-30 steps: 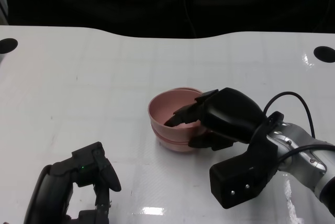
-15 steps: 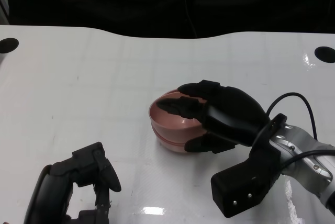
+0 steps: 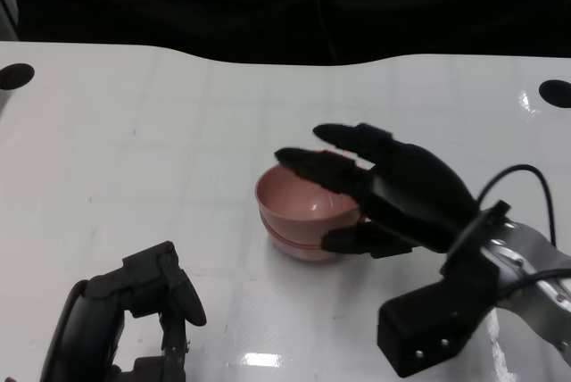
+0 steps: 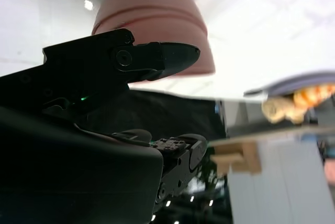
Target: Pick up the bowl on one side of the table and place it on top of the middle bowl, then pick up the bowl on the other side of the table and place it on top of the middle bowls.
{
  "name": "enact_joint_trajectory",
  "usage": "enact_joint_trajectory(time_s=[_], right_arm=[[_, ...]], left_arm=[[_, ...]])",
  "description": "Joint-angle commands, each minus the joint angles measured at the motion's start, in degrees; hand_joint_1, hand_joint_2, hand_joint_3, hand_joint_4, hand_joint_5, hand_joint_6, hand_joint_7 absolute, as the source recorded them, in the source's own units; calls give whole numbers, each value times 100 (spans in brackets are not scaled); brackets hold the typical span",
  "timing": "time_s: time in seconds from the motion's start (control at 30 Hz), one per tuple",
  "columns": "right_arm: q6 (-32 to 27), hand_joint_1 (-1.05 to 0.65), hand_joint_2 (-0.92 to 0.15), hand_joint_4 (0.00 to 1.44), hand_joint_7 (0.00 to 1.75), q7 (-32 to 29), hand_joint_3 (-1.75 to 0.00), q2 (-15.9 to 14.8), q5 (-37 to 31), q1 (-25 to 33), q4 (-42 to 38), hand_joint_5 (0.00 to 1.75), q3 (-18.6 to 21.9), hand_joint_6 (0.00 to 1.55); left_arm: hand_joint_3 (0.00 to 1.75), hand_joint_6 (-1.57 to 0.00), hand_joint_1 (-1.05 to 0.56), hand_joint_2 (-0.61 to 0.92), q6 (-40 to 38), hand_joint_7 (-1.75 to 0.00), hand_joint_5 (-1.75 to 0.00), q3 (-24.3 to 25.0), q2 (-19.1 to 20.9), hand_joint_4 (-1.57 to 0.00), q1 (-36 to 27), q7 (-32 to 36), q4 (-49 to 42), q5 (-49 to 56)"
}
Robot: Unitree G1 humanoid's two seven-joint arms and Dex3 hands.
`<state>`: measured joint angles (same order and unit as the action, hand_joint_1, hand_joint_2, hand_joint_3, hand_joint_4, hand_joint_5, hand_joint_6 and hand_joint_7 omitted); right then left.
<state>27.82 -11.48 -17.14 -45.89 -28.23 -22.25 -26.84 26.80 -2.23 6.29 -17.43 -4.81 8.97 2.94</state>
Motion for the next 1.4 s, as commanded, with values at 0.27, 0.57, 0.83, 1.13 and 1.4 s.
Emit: enact_joint_trajectory(time_s=[0.27,0.57,0.83,1.13,1.4], right_arm=[[-11,-77,-92,0,0,-51,-35,-142,64,113,153,24,121,15],[1598,-57,-92,1,14,-950,-19,-678,991,1498,498,90,955,31],[2204,-40,-92,27,31,-753,-12,-603,1694,2069,534,105,1347,58],[1606,0,-50,76,55,461,-94,-268,3527,2986,1564,116,1453,91],[1165,13,-31,89,123,866,-147,264,3961,3499,1948,164,1664,87]], left_arm=[[171,-82,11,24,23,-165,-175,32,43,-96,11,-40,-39,-18],[171,-82,12,23,80,-166,-175,48,46,-97,98,-40,-163,-19],[171,-82,12,22,120,-165,-175,58,39,-97,113,-38,-207,-26],[170,-82,11,22,168,-165,-175,65,52,-96,116,-54,-231,-31],[170,-82,10,22,148,-165,-175,114,93,-96,94,-112,-230,-97]])
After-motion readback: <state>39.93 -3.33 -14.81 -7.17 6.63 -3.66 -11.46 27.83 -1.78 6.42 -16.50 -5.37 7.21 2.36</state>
